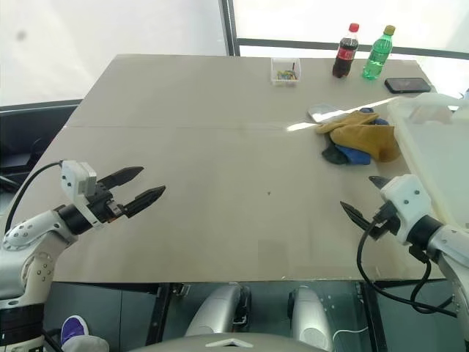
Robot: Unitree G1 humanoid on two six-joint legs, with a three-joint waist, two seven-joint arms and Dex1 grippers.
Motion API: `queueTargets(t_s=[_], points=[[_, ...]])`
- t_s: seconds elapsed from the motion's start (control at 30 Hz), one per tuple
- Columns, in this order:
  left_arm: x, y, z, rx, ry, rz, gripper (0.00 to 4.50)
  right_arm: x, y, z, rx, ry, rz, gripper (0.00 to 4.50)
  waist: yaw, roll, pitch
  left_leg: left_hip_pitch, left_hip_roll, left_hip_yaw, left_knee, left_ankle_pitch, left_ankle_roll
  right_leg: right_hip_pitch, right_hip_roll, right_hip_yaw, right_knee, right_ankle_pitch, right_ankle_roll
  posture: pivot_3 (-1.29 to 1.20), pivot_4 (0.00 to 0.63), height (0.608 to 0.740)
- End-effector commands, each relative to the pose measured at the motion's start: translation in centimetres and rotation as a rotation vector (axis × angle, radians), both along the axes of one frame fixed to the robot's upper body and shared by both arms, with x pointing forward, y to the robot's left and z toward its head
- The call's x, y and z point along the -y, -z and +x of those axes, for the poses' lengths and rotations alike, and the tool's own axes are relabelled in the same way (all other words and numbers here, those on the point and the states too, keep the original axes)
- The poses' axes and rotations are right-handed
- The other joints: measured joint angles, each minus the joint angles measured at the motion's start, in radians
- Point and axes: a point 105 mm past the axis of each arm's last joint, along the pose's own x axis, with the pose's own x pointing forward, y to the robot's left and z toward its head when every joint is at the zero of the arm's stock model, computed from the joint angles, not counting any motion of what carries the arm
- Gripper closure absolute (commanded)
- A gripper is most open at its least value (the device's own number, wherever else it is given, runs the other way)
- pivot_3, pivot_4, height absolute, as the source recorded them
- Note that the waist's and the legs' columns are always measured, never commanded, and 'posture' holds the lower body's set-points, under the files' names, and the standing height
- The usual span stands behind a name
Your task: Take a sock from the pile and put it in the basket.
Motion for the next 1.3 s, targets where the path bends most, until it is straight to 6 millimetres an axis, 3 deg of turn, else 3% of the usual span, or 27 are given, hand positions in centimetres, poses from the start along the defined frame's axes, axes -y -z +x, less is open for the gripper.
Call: queueTargets(t_s=[0.03, 0.47, 0.67, 0.87, 1.07, 1.3], points=[[0.2, -1.1, -0.3, 0.043, 0.012, 0.014, 0.0, -0.4, -0.7, 0.3, 0.038, -0.02, -0.006, 0.07, 0.0, 0.0, 0.0, 0.0, 0.0, 0.0, 0.0, 0.0, 0.0, 0.0, 0.0, 0.0, 0.0, 0.0, 0.0, 0.0, 0.15, 0.729], [1.1, -1.6, -0.2, 0.07, 0.038, -0.003, 0.0, -0.8, -0.7, 2.5, 0.098, 0.052, -0.052, 0.07, 0.0, 0.0, 0.0, 0.0, 0.0, 0.0, 0.0, 0.0, 0.0, 0.0, 0.0, -0.001, 0.0, 0.0, 0.0, 0.0, 0.15, 0.729], [2.6, -1.9, -0.2, 0.11, 0.094, 0.012, 0.0, -1.4, -1.3, 5.9, 0.164, 0.137, -0.052, 0.07, -0.001, 0.0, 0.0, 0.001, 0.0, 0.002, 0.0, 0.001, 0.001, 0.0, 0.001, -0.002, 0.0, 0.0, 0.0, 0.0, 0.15, 0.729], [4.0, -2.2, 0.0, 0.122, 0.139, -0.014, 0.0, -1.6, -1.5, 10.5, 0.21, 0.232, -0.065, 0.07, -0.002, 0.0, 0.0, 0.0, 0.0, 0.002, 0.0, 0.002, 0.0, 0.0, 0.003, -0.002, 0.0, 0.0, 0.0, 0.0, 0.15, 0.729], [4.8, -2.0, 0.1, 0.125, 0.153, -0.013, 0.0, -2.3, -1.1, 14.1, 0.234, 0.286, -0.076, 2.93, -0.003, 0.0, 0.001, 0.0, -0.001, 0.002, 0.0, 0.004, -0.003, 0.0, 0.008, -0.002, 0.001, 0.0, 0.0, 0.0, 0.15, 0.729], [5.2, -1.8, -0.4, 0.133, 0.145, -0.022, 0.0, -2.8, -1.4, 16.7, 0.303, 0.321, -0.155, 2.93, -0.011, 0.0, 0.001, 0.0, -0.001, 0.002, 0.0, 0.004, -0.003, 0.0, 0.01, -0.001, 0.002, 0.002, 0.003, 0.0, 0.15, 0.729]])
